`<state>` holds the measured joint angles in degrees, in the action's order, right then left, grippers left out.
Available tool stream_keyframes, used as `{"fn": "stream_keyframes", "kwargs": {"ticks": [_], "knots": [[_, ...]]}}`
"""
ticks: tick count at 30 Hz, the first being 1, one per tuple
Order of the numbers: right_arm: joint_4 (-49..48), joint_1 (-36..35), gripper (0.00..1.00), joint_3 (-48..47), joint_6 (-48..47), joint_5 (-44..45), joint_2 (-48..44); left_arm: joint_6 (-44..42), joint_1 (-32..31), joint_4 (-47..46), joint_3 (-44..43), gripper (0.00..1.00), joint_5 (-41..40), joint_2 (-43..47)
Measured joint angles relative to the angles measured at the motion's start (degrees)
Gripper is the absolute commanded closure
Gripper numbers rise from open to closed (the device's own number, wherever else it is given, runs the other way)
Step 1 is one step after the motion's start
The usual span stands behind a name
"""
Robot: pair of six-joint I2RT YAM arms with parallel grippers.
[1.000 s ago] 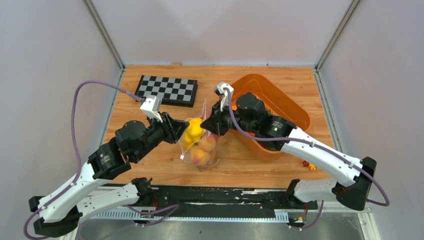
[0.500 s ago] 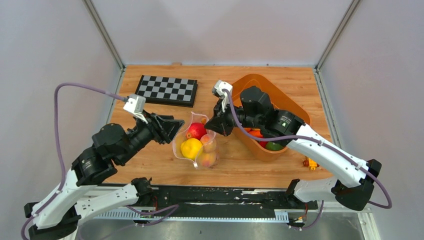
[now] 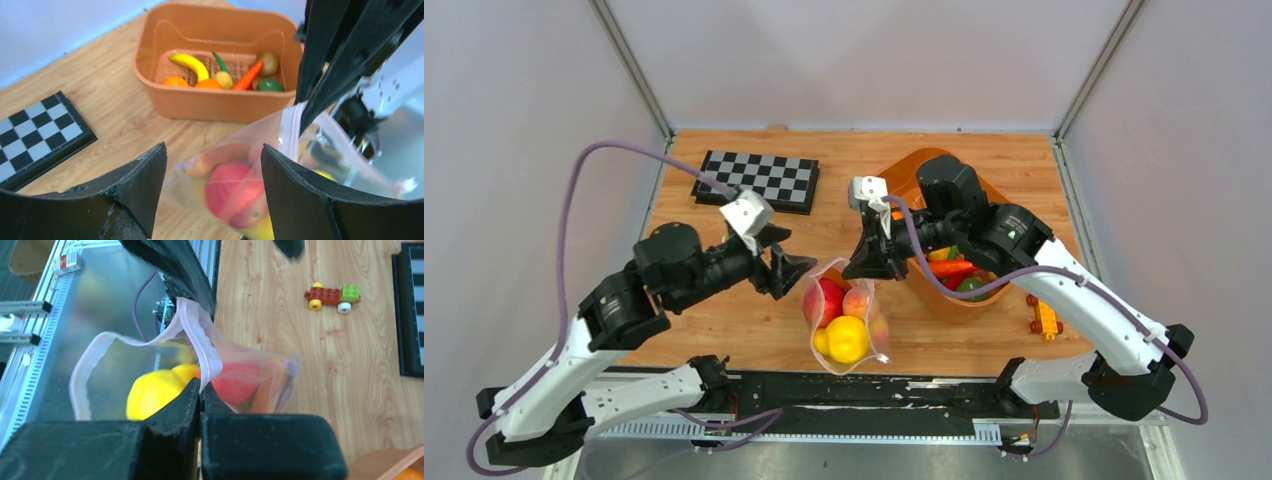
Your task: Place the food in the zip-top bag and seal the zipper
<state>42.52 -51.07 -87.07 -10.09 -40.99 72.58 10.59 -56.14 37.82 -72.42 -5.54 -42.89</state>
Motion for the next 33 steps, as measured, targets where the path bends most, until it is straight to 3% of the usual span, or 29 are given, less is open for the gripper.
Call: {"fn": "stream_keyframes", "kwargs": {"ticks": [5,11,17,27,33], "knots": [[6.69,0.92,1.00,-6.32,-7.45,-4.52,3.85,-6.56,0.00,-0.39,2.43,0.22,7.28,-2.36],[12.02,1.77,1.00,-7.32,-12.52,-5.16,9.53,-11.23,-0.02,-4.07,8.15,0.23,11.69,3.76],[13.16,4.20,1.00,-8.41,-15.32,-5.33,14.56,-13.81,0.00,-7.37,11.02,0.23,12.17,9.90],[14.80,7.37,1.00,-13.94,-16.81,-7.58,21.00,-18.62,-0.02,-8.61,14.80,0.29,12.90,9.66],[16.22,7.39,1.00,-14.88,-17.33,-8.98,21.11,-21.97,0.00,-8.94,16.46,0.24,9.66,9.31]]}}
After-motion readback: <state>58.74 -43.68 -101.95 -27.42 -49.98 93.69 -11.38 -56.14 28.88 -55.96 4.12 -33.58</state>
